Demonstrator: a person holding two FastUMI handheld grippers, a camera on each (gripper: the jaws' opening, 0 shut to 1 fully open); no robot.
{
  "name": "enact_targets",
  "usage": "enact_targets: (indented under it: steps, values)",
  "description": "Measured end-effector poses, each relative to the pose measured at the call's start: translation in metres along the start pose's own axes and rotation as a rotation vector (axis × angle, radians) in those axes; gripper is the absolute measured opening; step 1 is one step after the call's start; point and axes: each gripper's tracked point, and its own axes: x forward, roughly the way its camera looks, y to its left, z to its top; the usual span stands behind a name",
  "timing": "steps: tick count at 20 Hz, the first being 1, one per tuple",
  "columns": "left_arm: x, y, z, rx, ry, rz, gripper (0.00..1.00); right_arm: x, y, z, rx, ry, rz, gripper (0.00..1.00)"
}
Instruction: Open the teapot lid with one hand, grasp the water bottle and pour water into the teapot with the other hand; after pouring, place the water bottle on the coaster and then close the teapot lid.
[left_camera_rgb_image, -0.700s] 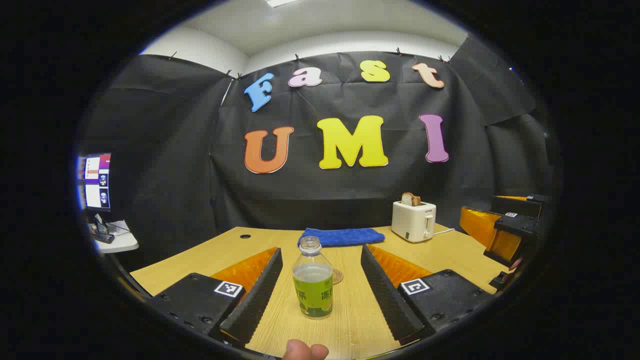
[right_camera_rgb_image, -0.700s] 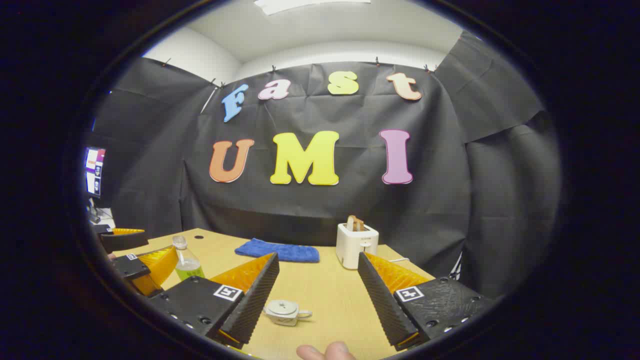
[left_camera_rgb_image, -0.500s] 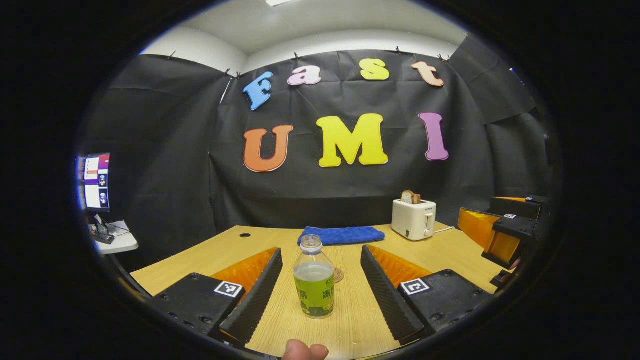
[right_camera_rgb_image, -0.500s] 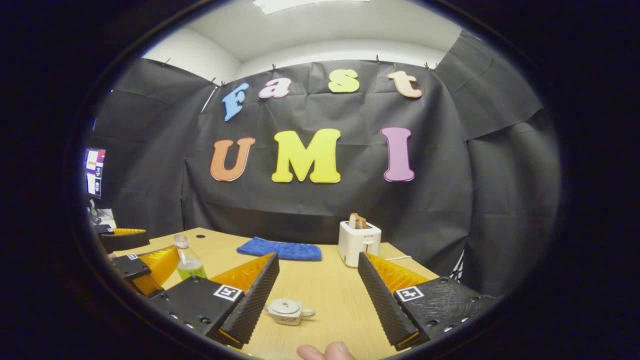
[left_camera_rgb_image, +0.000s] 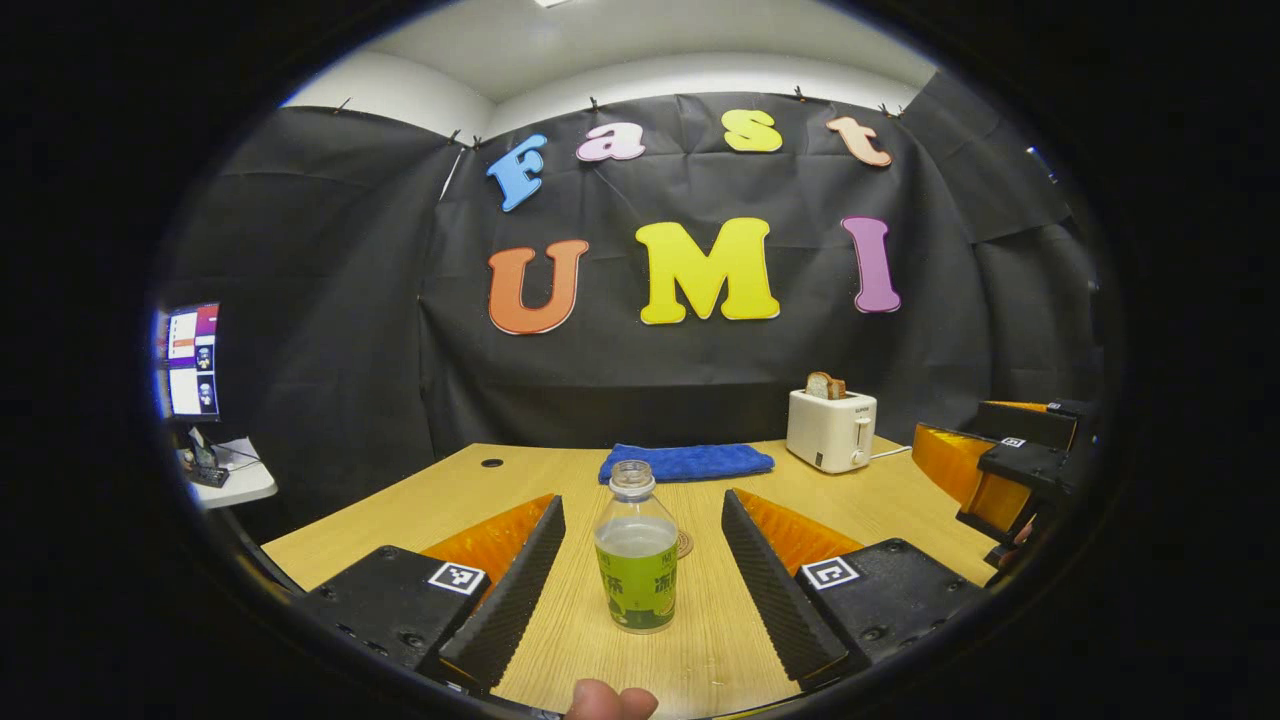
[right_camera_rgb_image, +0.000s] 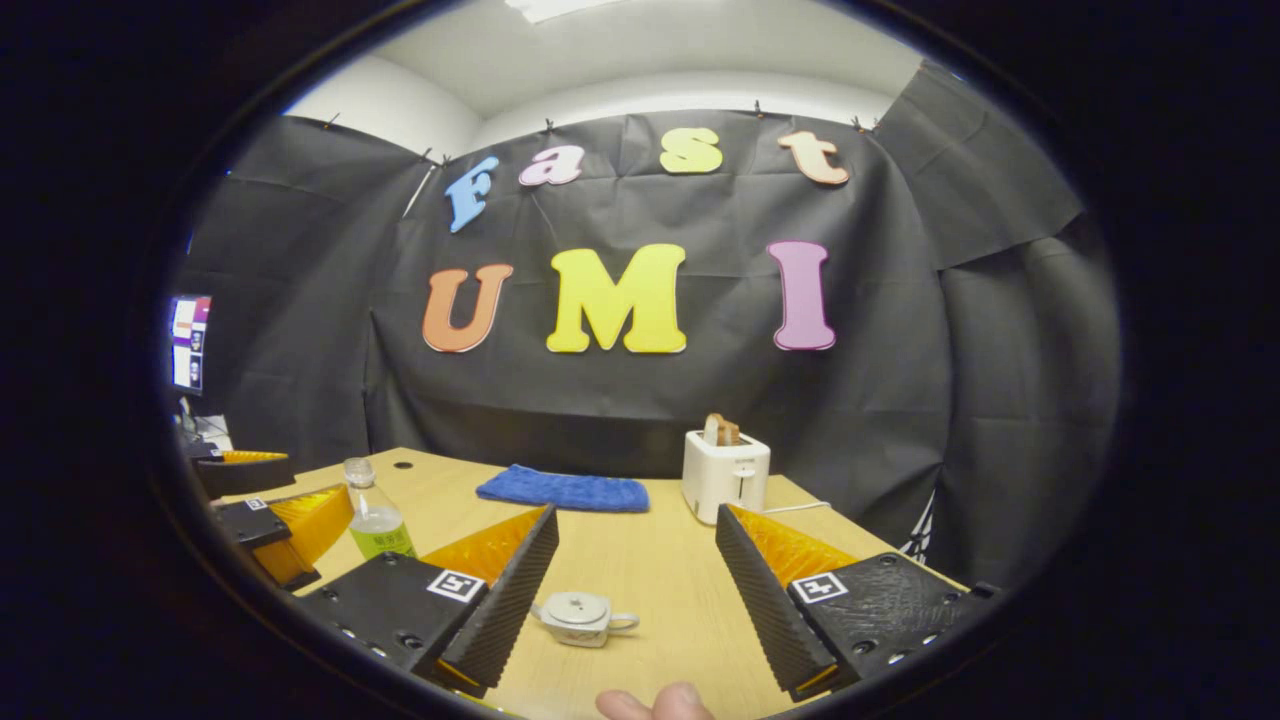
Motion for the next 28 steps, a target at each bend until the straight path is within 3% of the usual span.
enact_targets:
  steps: [10, 14, 18, 26, 27, 28]
  values:
    - [-0.001, 0.005, 0.002, 0.012, -0.003, 0.011, 0.98, 0.019, 0.016, -0.017, 0.010, -0.004, 0.038, 0.94]
    - [-0.003, 0.010, 0.005, 0.016, -0.011, 0.022, 0.98, 0.041, 0.022, -0.047, 0.008, 0.035, 0.036, 0.98]
    - [-0.001, 0.017, 0.007, 0.018, -0.018, 0.035, 0.98, 0.061, 0.028, -0.081, -0.005, 0.104, 0.035, 0.95]
    - [0.002, 0.022, 0.003, 0.010, -0.001, 0.039, 0.98, 0.084, 0.039, -0.114, -0.001, 0.158, 0.039, 0.97]
    - [0.002, 0.023, 0.003, 0.010, -0.001, 0.042, 0.98, 0.086, 0.040, -0.117, -0.004, 0.161, 0.037, 0.94]
    - [0.003, 0.024, 0.003, 0.009, 0.000, 0.043, 0.98, 0.089, 0.042, -0.120, -0.007, 0.167, 0.038, 0.83]
